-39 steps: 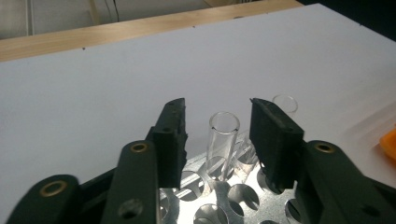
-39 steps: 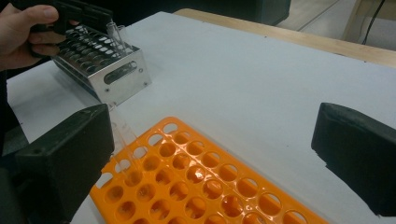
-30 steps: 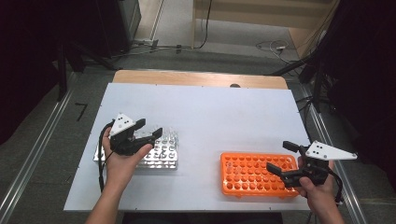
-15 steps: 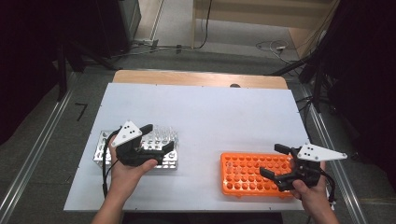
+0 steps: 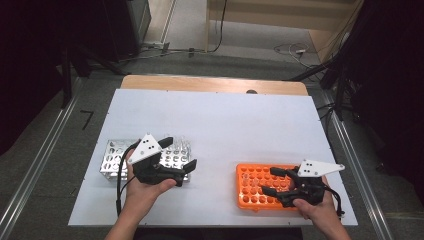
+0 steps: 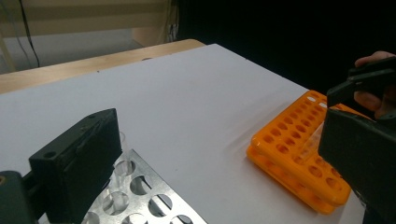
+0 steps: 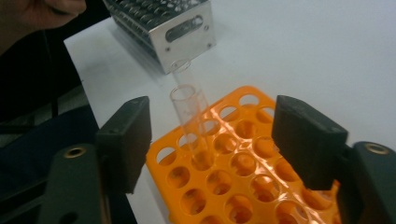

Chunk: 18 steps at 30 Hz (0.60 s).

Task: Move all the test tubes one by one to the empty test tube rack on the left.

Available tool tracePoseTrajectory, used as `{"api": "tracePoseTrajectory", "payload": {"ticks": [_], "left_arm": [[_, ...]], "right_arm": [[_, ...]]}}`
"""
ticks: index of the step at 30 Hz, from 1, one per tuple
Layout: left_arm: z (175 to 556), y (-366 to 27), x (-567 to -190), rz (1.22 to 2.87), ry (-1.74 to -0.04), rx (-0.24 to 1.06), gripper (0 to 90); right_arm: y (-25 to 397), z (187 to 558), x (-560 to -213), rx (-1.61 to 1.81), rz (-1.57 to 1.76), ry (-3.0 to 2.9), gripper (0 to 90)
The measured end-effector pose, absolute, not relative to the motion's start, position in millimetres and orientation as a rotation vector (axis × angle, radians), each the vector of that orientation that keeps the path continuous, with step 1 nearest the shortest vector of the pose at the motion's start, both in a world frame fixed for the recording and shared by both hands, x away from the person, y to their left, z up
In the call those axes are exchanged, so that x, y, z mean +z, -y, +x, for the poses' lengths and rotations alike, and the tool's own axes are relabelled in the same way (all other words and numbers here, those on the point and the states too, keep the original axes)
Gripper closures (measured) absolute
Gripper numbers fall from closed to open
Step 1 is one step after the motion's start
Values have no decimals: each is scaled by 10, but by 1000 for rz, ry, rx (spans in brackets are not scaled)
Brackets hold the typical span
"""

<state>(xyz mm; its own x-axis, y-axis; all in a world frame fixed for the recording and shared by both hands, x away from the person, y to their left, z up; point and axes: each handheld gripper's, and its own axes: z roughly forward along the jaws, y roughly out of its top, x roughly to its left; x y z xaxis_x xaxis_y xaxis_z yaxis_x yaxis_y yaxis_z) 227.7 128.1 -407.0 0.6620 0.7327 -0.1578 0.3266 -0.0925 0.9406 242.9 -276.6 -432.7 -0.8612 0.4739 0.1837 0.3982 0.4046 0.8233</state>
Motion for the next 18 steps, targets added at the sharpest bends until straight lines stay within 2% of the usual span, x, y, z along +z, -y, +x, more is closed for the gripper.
{"api": "tracePoseTrajectory", "payload": {"ticks": [6,18], "left_arm": [[2263,-1218,-4074,1706,-849,410,0],[2260,-1161,-4096,1717,-836,384,0]], "right_arm": [[2647,2437,-4447,1394,814,-2625,422],[2529,2436,-4551,1304,810,-2682,603]]}}
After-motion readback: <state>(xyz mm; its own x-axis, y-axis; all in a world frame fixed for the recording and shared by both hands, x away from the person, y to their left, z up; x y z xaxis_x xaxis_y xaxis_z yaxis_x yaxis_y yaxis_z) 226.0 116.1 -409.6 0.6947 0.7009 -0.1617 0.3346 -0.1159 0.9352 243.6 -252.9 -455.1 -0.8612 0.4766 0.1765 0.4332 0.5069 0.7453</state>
